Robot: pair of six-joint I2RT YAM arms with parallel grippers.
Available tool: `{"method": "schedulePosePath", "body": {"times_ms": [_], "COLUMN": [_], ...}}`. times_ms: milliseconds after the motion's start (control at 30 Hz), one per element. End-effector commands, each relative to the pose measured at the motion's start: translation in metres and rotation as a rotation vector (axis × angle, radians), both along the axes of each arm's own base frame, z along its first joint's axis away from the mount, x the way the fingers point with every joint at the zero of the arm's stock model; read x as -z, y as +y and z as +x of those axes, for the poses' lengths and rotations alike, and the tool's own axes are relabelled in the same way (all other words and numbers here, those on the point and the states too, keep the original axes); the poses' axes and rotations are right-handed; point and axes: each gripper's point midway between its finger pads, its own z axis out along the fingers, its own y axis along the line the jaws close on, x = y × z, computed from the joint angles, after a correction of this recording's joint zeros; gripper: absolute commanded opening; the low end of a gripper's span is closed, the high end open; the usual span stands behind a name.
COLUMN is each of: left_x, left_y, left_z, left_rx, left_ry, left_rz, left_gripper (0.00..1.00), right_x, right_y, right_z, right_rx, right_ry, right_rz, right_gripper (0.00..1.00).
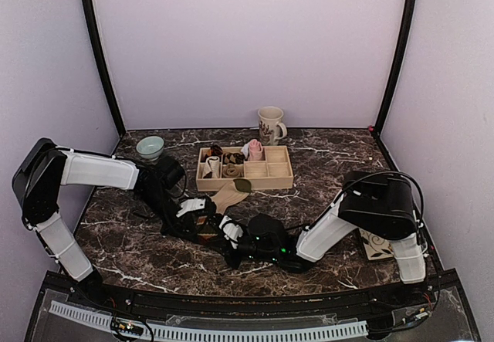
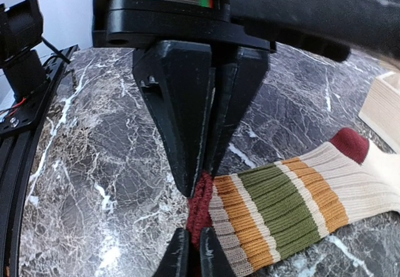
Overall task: Roll the socks
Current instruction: Roll the sock at the center of the board.
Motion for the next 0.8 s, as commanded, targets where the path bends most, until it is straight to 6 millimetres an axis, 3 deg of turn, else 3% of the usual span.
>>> {"method": "schedulePosePath", "body": {"times_ms": [0,200,400,500,600,633,767], "left_x": [-0.002,-0.002,0.005,-0.004,-0.022,-0.026,-0.041], "left_y": [0.005,0.023,0.061,0.072,0.069,0.066,0.048], "left_z": [0.002,0.013,0.005,-0.002,0.0,0.0,-0.006], "left_rx": [-0.005,-0.062,-0.067,-0.001,0.055,0.073,0.169], "left_ry": [-0.035,-0.146,-0.294,-0.424,-0.564,-0.607,-0.754], "left_rz": [0.009,0.034,0.104,0.097,0.037,0.017,-0.07], "left_gripper": [0.11,0.43,0.44,0.45,0.45,0.45,0.44], "right_x": [-0.002,0.003,0.012,0.014,0.019,0.012,0.021], "right_y": [0.005,0.004,0.004,0.005,0.008,0.015,0.014], "right_z": [-0.003,-0.004,0.002,0.007,0.018,0.025,0.026], "right_rx": [-0.007,-0.014,-0.045,-0.055,-0.028,-0.02,-0.005], "right_ry": [0.018,0.055,0.202,0.301,0.413,0.451,0.542], "right_rz": [0.024,-0.008,-0.071,-0.087,-0.126,-0.118,-0.178], "right_gripper": [0.03,0.0,0.0,0.0,0.0,0.0,0.0]}}
